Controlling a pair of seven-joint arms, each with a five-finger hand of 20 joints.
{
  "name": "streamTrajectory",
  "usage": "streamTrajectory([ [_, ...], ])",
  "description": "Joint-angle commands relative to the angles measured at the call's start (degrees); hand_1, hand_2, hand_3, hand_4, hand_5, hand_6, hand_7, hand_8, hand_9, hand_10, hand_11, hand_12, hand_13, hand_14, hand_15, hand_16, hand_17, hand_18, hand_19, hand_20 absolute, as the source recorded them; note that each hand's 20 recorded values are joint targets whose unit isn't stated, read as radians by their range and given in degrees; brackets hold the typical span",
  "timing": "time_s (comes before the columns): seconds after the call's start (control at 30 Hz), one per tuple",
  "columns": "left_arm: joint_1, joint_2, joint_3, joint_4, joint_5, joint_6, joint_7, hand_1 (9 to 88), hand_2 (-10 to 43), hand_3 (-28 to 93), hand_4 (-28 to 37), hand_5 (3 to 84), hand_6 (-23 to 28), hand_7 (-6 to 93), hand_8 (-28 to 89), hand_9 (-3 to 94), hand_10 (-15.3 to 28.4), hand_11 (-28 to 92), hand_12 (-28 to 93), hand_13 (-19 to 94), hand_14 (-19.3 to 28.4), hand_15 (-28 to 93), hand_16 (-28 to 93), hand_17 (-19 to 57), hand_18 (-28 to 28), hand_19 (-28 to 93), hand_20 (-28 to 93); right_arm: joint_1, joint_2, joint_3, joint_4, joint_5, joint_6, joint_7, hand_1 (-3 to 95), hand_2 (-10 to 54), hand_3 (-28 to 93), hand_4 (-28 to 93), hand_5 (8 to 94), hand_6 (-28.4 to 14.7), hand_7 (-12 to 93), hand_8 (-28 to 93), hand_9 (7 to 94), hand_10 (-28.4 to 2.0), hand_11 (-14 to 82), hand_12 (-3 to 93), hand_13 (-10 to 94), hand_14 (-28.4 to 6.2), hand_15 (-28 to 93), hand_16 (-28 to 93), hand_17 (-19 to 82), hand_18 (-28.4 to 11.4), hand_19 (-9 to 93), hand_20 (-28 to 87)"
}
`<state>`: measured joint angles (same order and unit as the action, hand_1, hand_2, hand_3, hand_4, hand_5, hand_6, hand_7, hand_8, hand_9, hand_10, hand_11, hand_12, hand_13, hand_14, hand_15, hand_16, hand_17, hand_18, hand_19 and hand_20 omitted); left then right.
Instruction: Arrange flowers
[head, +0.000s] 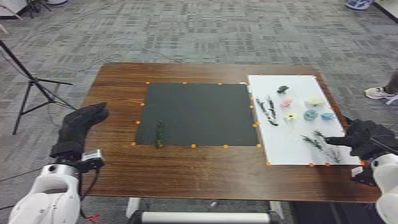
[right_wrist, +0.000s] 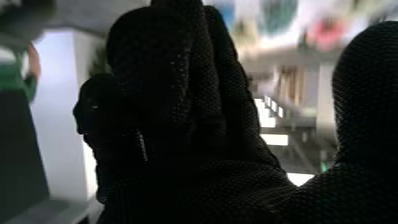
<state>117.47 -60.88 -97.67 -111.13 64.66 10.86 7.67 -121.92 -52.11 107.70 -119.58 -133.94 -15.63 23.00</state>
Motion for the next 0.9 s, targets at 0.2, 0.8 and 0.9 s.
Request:
streamTrajectory([
  [0.2, 0.9, -0.58, 0.08, -0.76, 0.22, -0.38, 0.02, 21.2, 1.0, 68, -26.2, 47.4, 4.1, 16.1, -8, 48.4, 14.4, 20, 11, 36, 18.5, 19, 0, 1.1, 13.2, 7, 15, 1.0, 3.2, -6.0, 4.4, -1.5, 4.9, 2.7, 29.0, -9.5, 58, -14, 72.7, -5.2, 22, -4, 85.3, -14.0, 26.2, 23.7, 91, -4.1, 52, 34, 58, -17.4, 93, 52],
  [0.8, 1.4, -0.78, -0.11, -1.04, -0.48, -0.77, -0.09, 21.2, 1.0, 67, -26.4, 47.3, 4.1, 16.1, -8, 48.4, 14.5, 20, 11, 35, 18.4, 19, 0, 0.9, 13.4, 8, 15, 3.8, 4.9, -10.8, 7.2, -4.6, 8.6, 2.6, 53.7, -9.5, 58, -14, 81.5, 1.2, 31, 24, 93.6, -9.9, 36.7, 27.5, 94, -1.3, 63, 28, 67, -14.7, 93, 59],
  [0.9, 1.5, -0.57, -0.05, -1.04, -0.45, -0.87, -0.19, 21.2, 1.0, 67, -26.4, 47.3, 4.1, 16.0, -8, 48.4, 14.5, 20, 11, 35, 18.4, 19, 0, 1.0, 13.4, 8, 15, 2.8, 4.8, -8.3, 4.0, -3.4, 9.4, 2.5, 53.3, -9.5, 60, -13, 81.5, 1.1, 32, 24, 93.7, -9.4, 38.1, 28.1, 94, -1.0, 65, 28, 67, -14.8, 93, 60],
])
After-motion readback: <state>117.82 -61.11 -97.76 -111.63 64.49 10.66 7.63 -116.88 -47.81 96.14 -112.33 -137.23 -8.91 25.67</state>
